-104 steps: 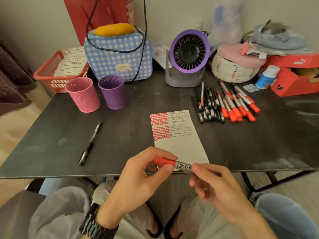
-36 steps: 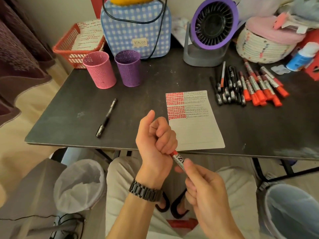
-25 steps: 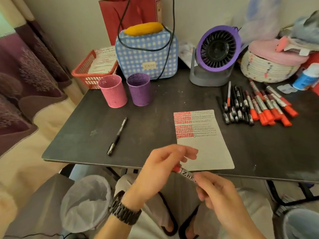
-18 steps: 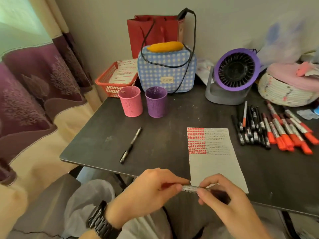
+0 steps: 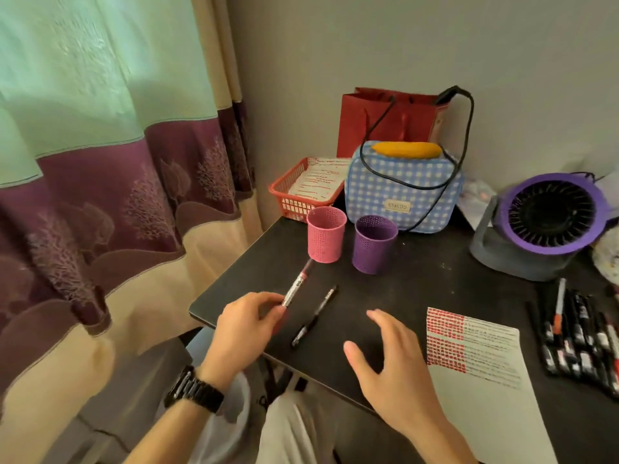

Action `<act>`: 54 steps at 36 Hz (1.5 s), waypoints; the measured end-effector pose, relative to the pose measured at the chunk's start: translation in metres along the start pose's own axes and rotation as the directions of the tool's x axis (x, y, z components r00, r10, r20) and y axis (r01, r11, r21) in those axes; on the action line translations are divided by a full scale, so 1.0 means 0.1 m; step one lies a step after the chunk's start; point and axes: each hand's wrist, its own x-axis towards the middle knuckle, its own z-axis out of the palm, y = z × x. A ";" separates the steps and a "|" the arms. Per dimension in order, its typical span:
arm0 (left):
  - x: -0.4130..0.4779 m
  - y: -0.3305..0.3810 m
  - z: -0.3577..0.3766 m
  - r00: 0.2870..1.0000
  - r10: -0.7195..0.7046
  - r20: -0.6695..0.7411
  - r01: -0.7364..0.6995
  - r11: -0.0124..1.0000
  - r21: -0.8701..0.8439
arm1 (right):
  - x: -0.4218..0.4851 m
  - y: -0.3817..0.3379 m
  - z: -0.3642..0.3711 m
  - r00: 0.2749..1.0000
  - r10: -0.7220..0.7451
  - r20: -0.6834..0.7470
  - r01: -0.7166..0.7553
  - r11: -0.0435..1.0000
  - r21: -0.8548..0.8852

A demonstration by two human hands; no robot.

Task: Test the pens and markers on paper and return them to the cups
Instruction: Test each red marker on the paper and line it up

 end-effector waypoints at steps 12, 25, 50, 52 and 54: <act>0.09 -0.07 0.29 0.998 -0.063 0.000 0.061 0.982 0.181 | 0.10 0.06 0.31 0.991 0.026 0.132 0.016 0.951 -0.308; -0.37 0.97 0.37 0.964 0.262 0.031 -0.225 0.877 -0.425 | -0.03 -0.03 -0.12 0.983 0.145 -0.115 -0.029 0.737 0.676; -0.13 1.27 1.60 0.774 0.458 0.437 -0.563 0.813 0.145 | -1.38 2.01 -1.97 0.676 0.571 -0.466 -0.695 0.704 -0.146; -0.12 1.28 1.60 0.764 0.461 0.452 -0.574 0.806 0.149 | -1.37 2.02 -1.96 0.669 0.557 -0.492 -0.701 0.692 -0.169; -0.12 1.29 1.60 0.758 0.462 0.460 -0.581 0.798 0.157 | -1.37 2.02 -1.95 0.655 0.563 -0.503 -0.716 0.676 -0.176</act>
